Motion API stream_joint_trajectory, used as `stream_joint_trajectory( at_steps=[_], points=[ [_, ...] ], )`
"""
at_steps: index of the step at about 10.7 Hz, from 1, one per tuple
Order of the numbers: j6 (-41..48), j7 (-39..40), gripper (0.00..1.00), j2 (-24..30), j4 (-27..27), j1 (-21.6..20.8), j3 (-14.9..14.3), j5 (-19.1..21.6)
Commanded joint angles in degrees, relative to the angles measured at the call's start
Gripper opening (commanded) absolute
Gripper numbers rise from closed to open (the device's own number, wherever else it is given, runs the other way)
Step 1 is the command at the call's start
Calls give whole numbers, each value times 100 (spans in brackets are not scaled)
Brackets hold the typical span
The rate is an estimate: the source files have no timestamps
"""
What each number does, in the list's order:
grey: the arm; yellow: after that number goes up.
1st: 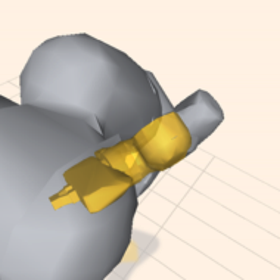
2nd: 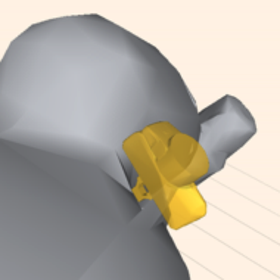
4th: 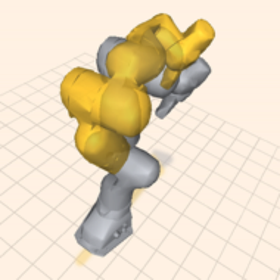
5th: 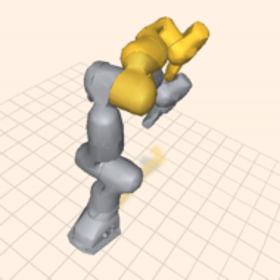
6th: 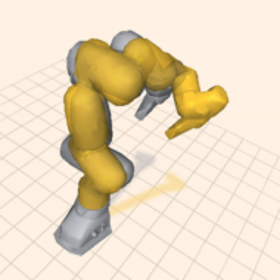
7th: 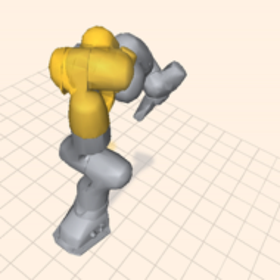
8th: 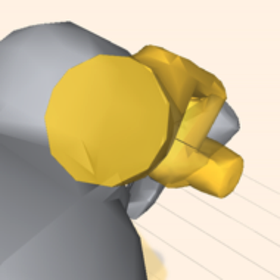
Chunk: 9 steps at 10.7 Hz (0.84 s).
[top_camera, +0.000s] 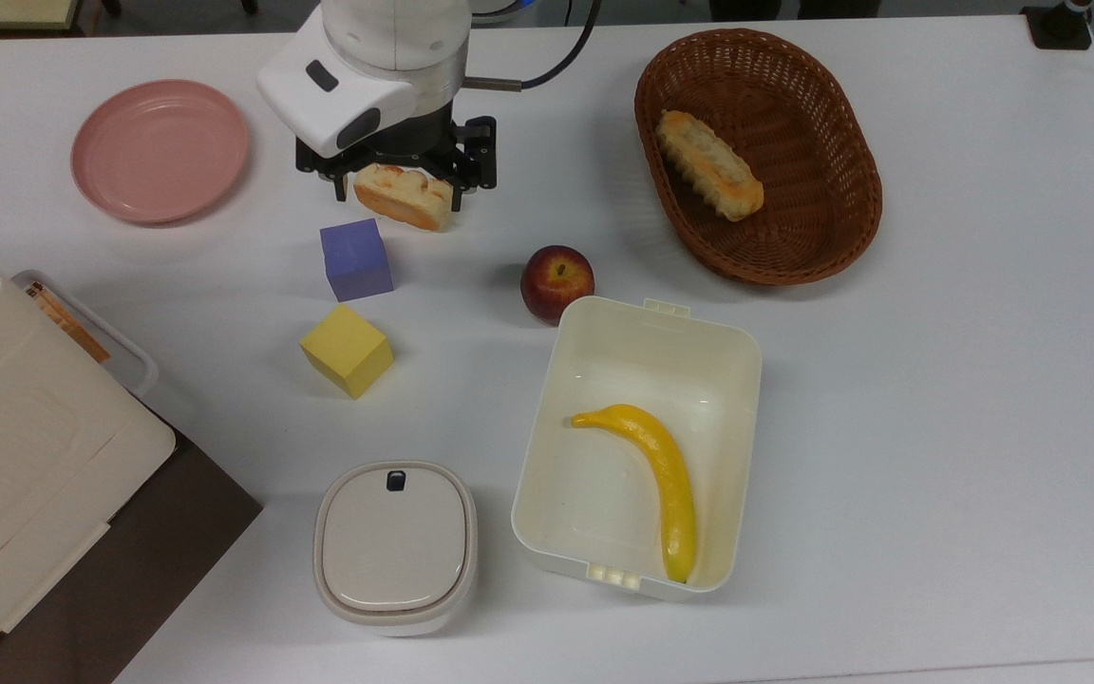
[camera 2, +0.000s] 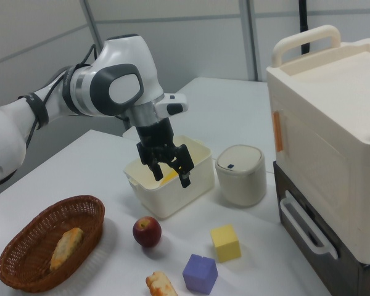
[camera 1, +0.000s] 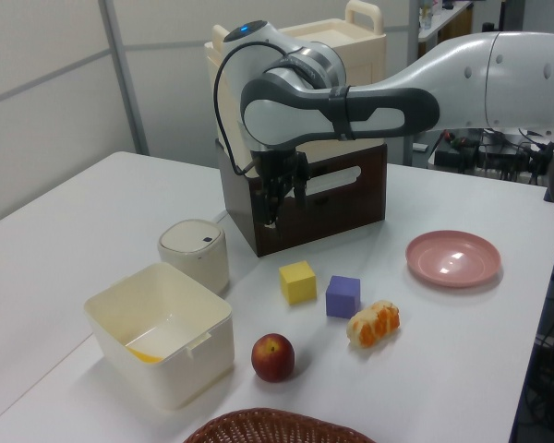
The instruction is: Put the purple cube on a plate
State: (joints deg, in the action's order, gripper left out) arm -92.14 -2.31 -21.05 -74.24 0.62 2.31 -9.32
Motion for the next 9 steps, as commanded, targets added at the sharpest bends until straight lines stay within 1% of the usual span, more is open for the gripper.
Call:
stream_joint_trajectory(
  at_steps=[1,4,6,9],
  points=[
    [65,143,100,259,-248,7,-64,87],
    [65,135,100,277,-213,34,-73,79],
    [283,169,100,382,-222,227,-64,88],
    [1091,985,100,444,-240,499,-73,71]
  ],
)
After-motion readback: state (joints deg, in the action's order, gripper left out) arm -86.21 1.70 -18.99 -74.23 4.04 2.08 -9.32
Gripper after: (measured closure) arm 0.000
